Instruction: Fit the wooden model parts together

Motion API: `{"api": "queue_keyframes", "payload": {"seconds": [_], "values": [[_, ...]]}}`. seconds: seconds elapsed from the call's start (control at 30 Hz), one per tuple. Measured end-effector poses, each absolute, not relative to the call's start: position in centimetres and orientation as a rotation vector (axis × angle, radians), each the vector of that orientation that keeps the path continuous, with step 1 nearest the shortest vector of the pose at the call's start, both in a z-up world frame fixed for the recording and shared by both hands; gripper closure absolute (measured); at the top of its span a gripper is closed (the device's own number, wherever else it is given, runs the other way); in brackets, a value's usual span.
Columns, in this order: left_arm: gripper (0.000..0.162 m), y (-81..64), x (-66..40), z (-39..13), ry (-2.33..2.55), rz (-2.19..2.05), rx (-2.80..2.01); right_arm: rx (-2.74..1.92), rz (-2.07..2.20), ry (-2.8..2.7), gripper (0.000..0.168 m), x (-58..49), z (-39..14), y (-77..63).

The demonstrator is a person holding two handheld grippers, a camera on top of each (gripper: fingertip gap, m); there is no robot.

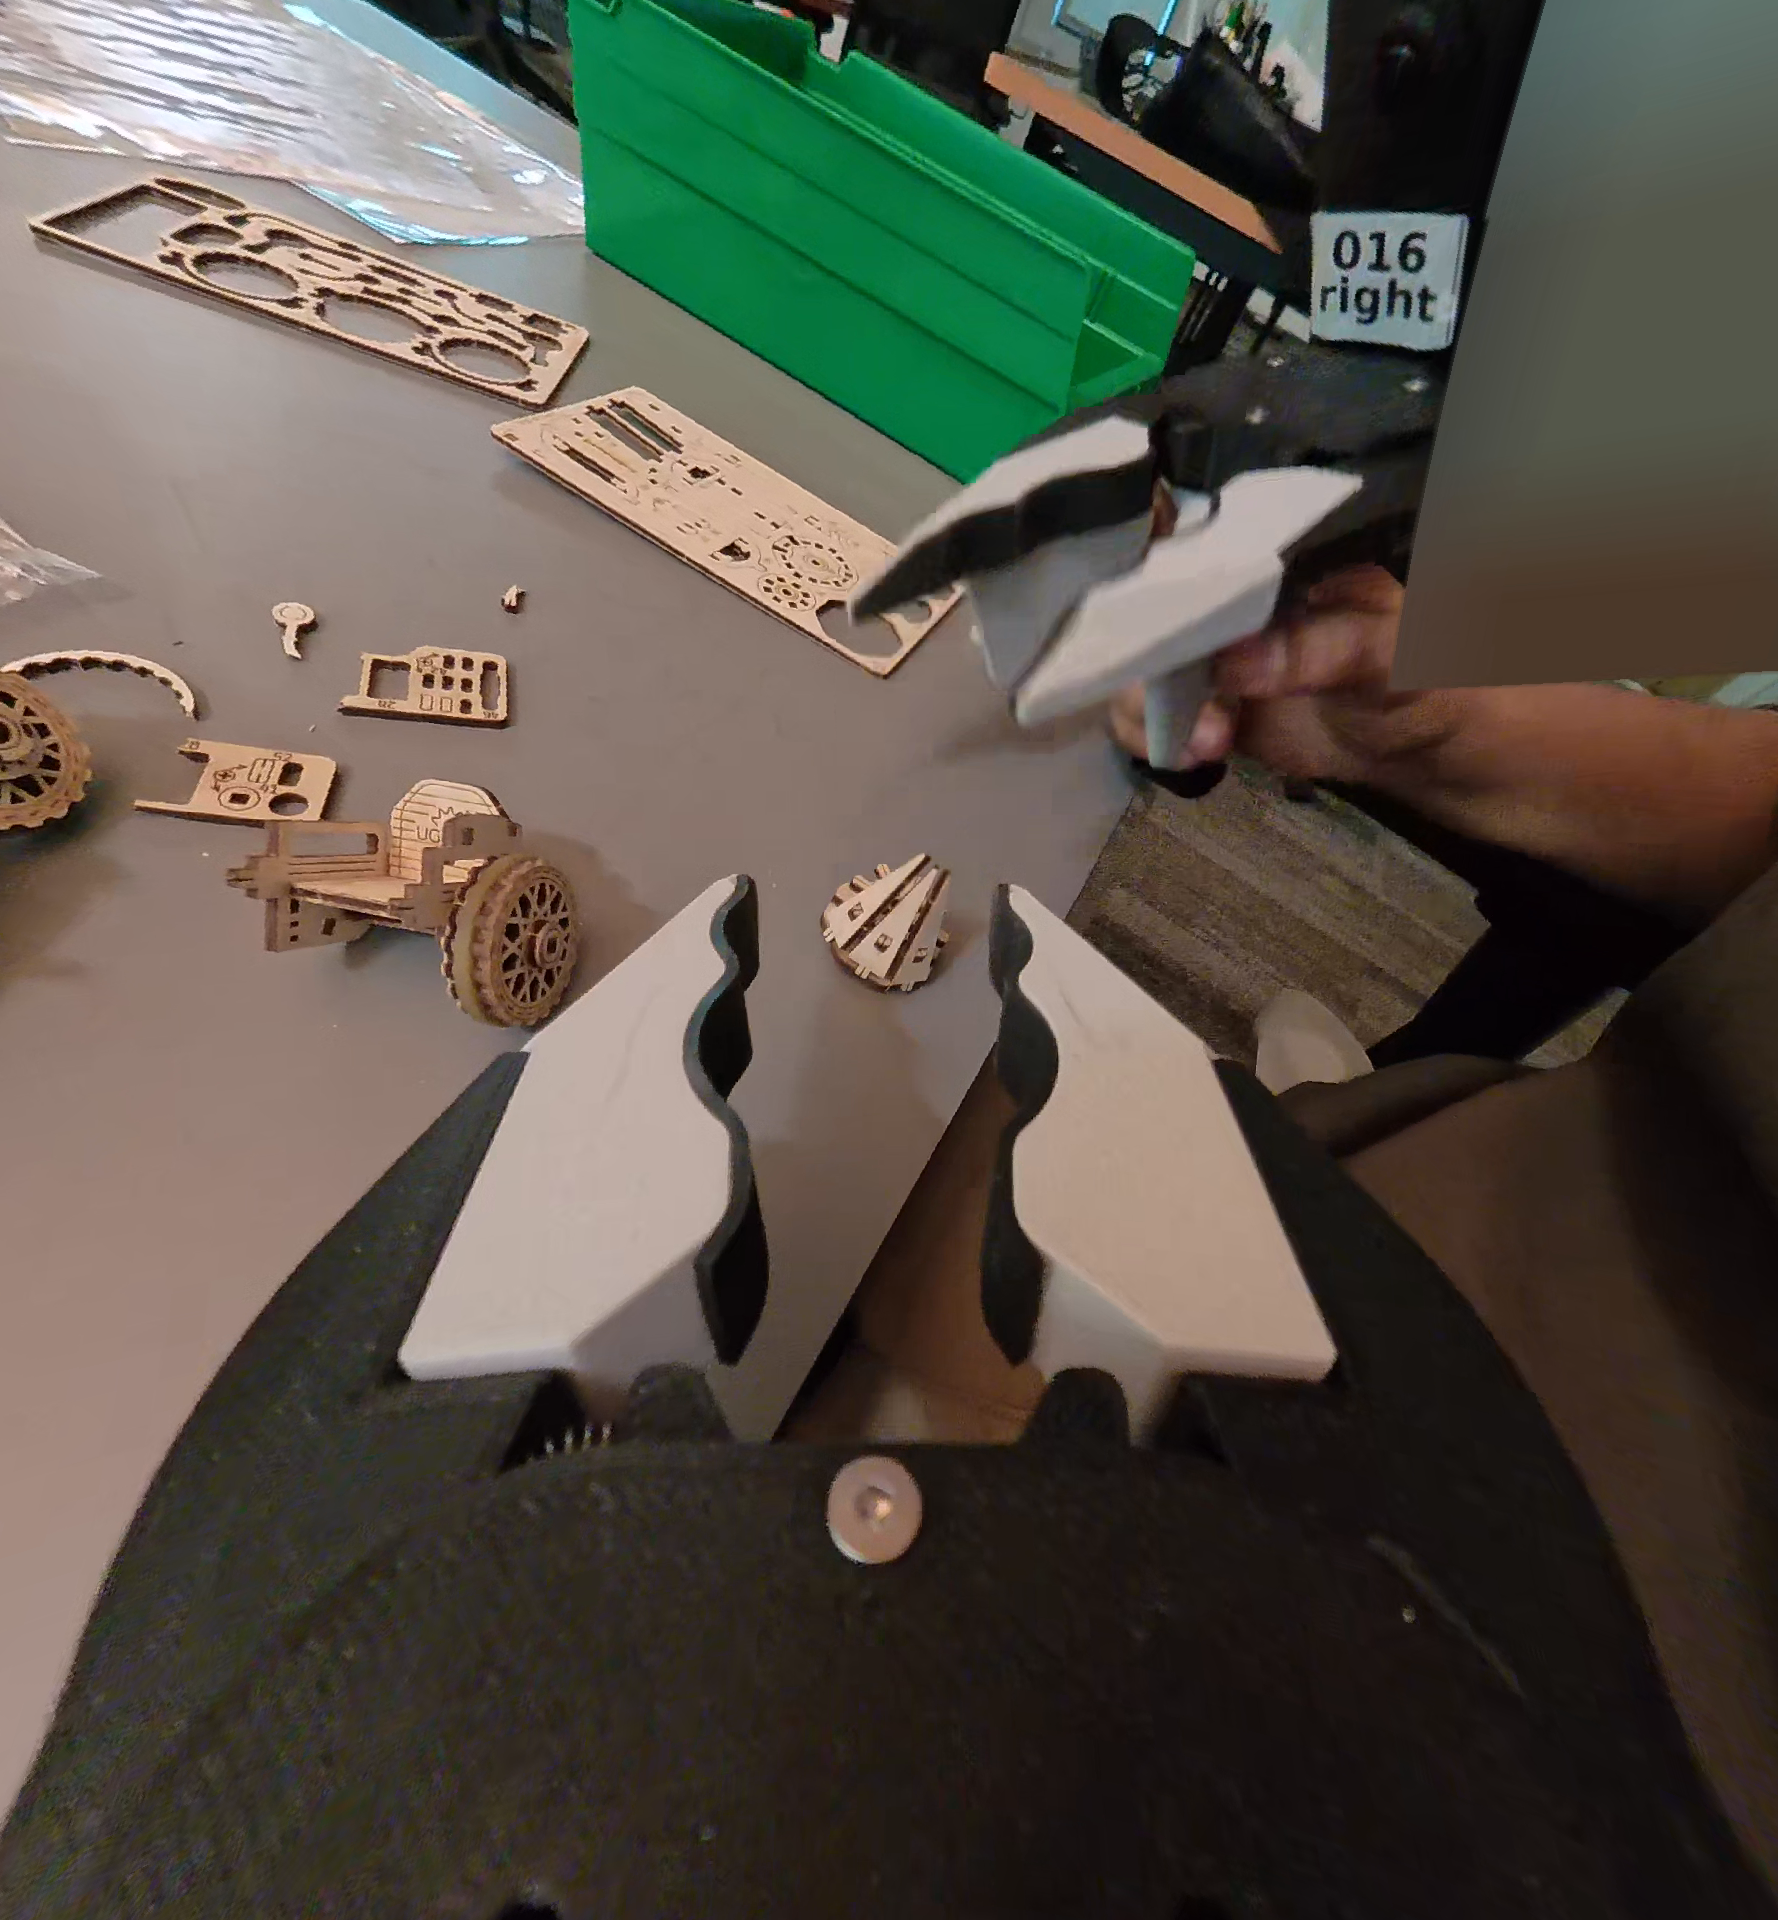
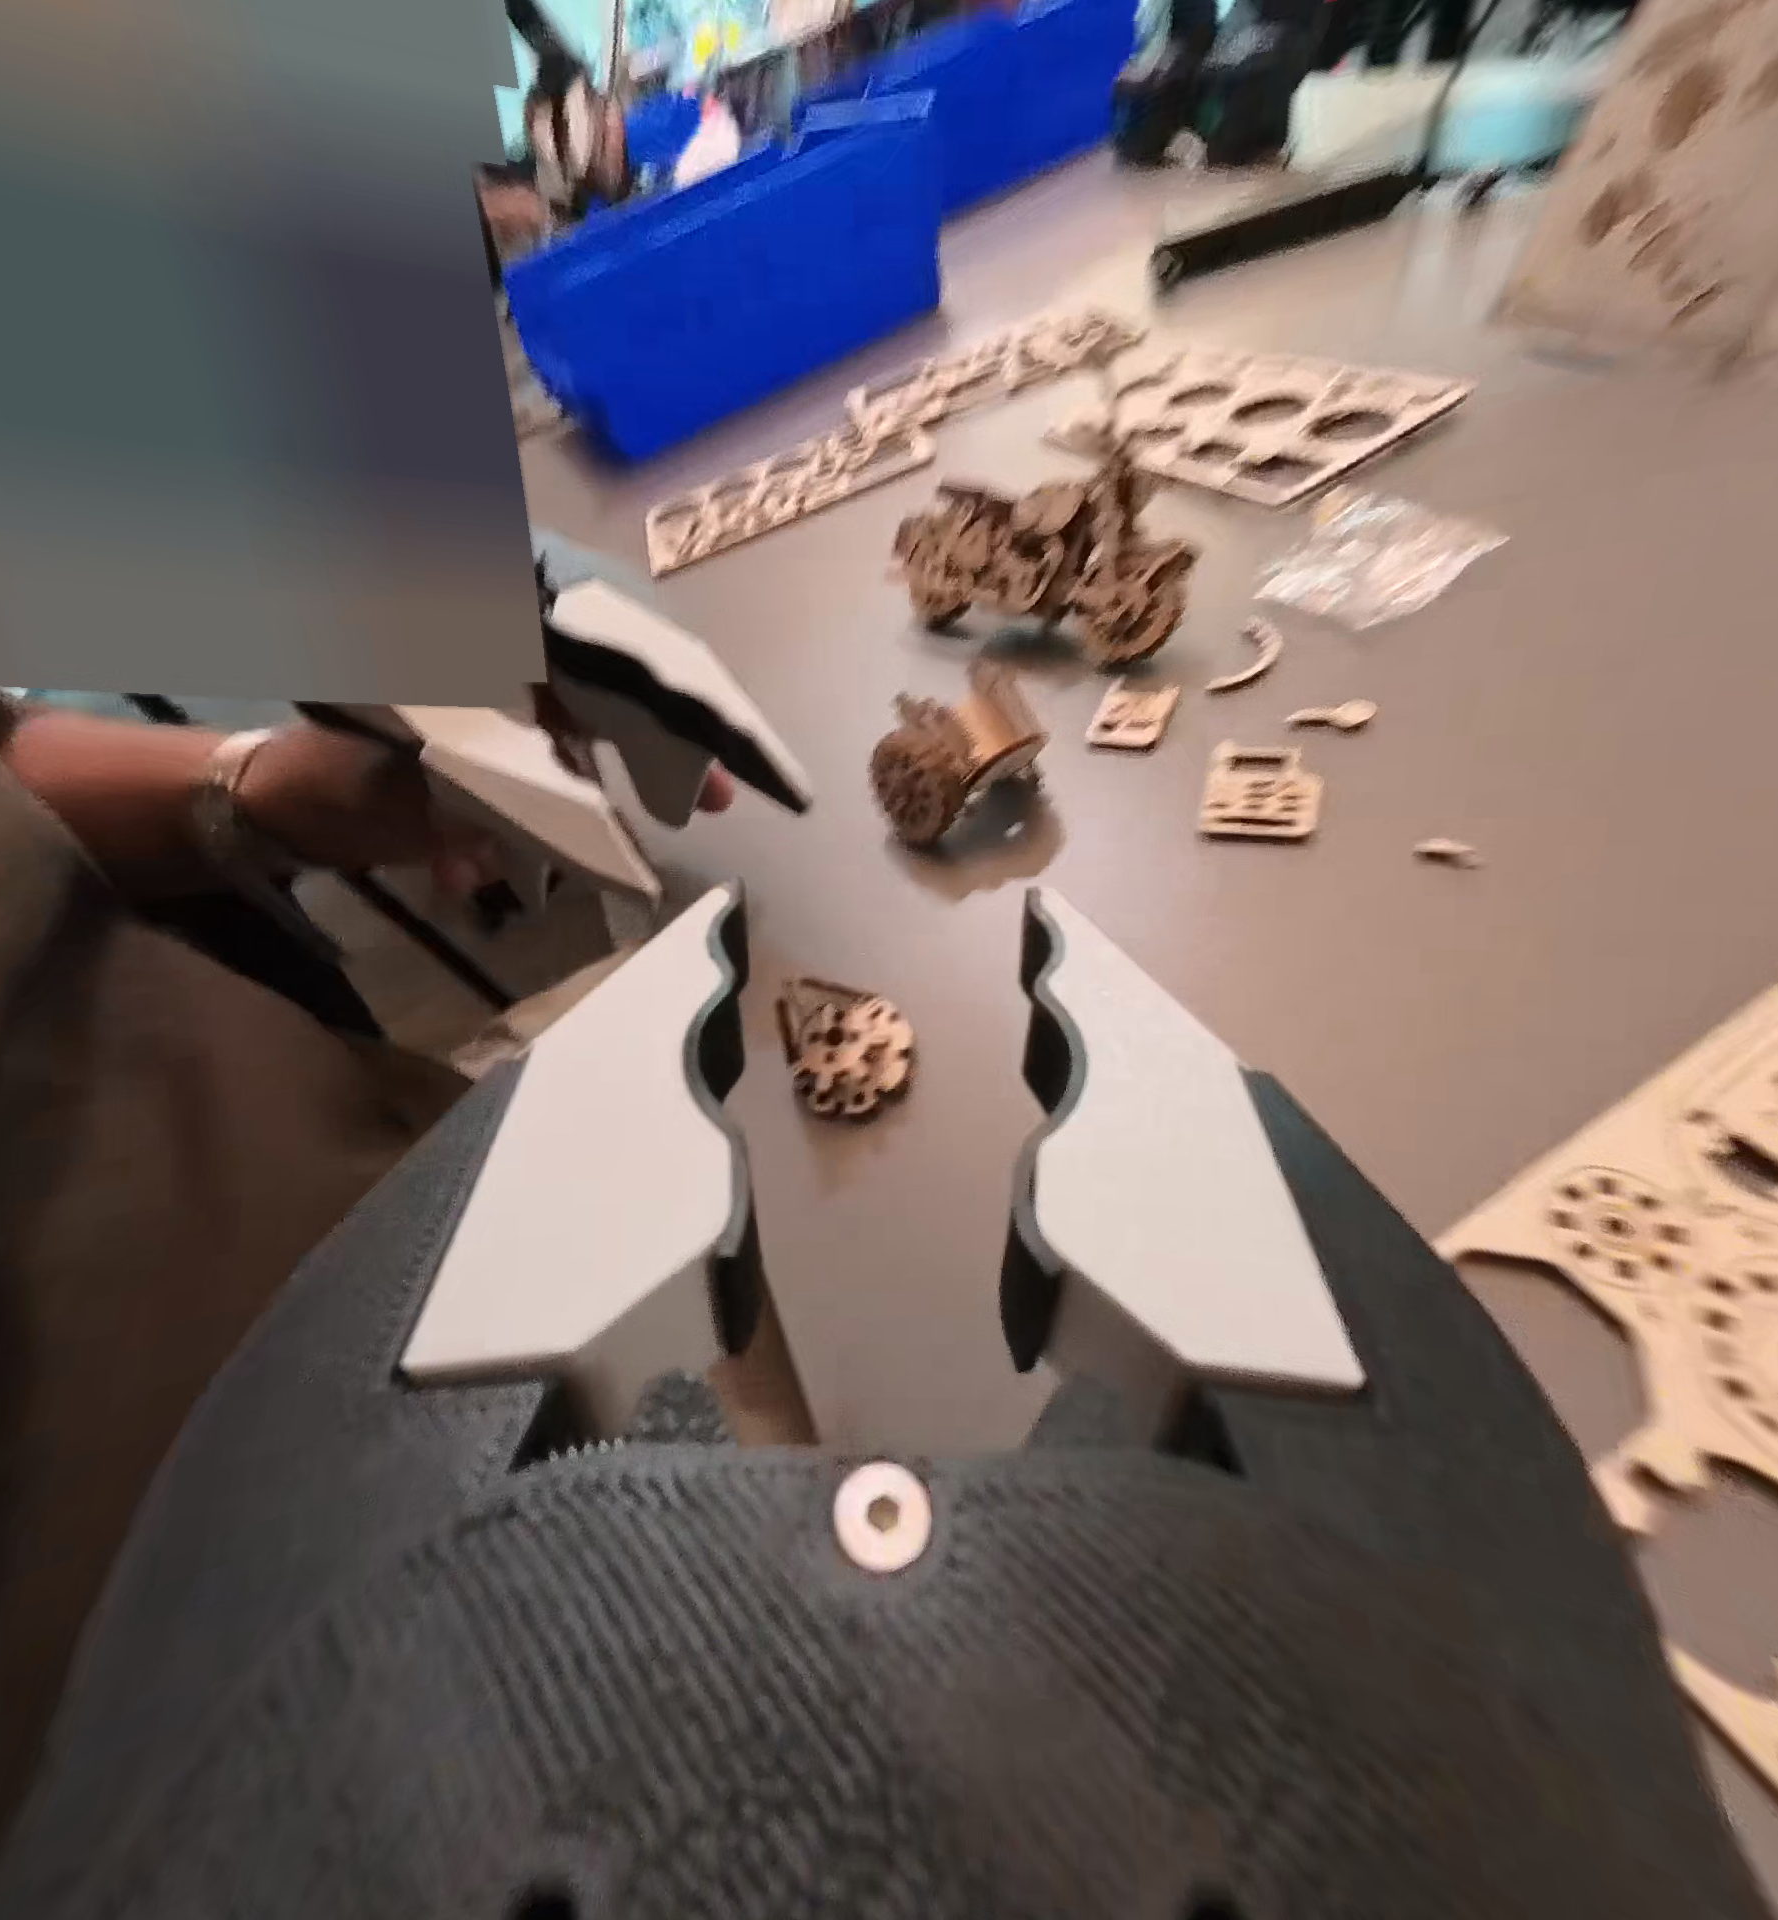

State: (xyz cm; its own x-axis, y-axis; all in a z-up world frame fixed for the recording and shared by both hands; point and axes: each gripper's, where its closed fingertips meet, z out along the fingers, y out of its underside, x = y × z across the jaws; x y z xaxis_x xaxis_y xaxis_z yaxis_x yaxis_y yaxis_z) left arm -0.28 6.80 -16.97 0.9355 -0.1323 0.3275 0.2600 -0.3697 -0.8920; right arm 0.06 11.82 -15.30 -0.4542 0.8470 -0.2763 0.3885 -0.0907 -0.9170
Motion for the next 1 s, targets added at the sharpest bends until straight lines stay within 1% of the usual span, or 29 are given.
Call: {"api": "queue_keyframes", "payload": {"seconds": [0.03, 0.1, 0.23, 0.4, 0.53, 0.63, 0.77, 0.9, 1.0], "values": [[0.12, 6.8, -0.2, -16.9, -0.092, -0.415, -1.905, -1.346, 1.553, -1.741, 0.119, -0.2, -14.9, 13.1], [0.12, 6.9, -0.1, -16.9, -0.09, -0.42, -1.905, -1.391, 1.423, -1.691, 0.127, -0.8, -15.3, 15.8], [0.12, 7.1, 0.1, -17.0, -0.091, -0.45, -1.904, -1.467, 1.149, -1.798, 0.129, -2.7, -17.3, 18.4], [0.12, 6.9, -0.1, -16.8, -0.108, -0.455, -1.896, -1.348, 1.016, -1.917, 0.13, -6.3, -17.4, 17.5], [0.12, 6.4, -0.5, -16.6, -0.112, -0.435, -1.888, -1.346, 0.934, -1.938, 0.13, -7.4, -17.7, 18.1], [0.12, 6.2, -0.6, -16.5, -0.115, -0.439, -1.883, -1.384, 0.845, -1.821, 0.131, -5.7, -16.4, 21.9], [0.12, 6.1, -0.6, -16.5, -0.116, -0.456, -1.875, -1.535, 0.824, -1.589, 0.131, -0.9, -14.6, 27.4], [0.119, 6.6, -0.4, -16.4, -0.118, -0.485, -1.868, -1.709, 0.713, -1.479, 0.129, 4.0, -17.1, 30.3], [0.119, 6.9, -0.2, -16.6, -0.106, -0.487, -1.875, -1.777, 0.685, -1.463, 0.129, 5.8, -18.3, 30.5]]}}
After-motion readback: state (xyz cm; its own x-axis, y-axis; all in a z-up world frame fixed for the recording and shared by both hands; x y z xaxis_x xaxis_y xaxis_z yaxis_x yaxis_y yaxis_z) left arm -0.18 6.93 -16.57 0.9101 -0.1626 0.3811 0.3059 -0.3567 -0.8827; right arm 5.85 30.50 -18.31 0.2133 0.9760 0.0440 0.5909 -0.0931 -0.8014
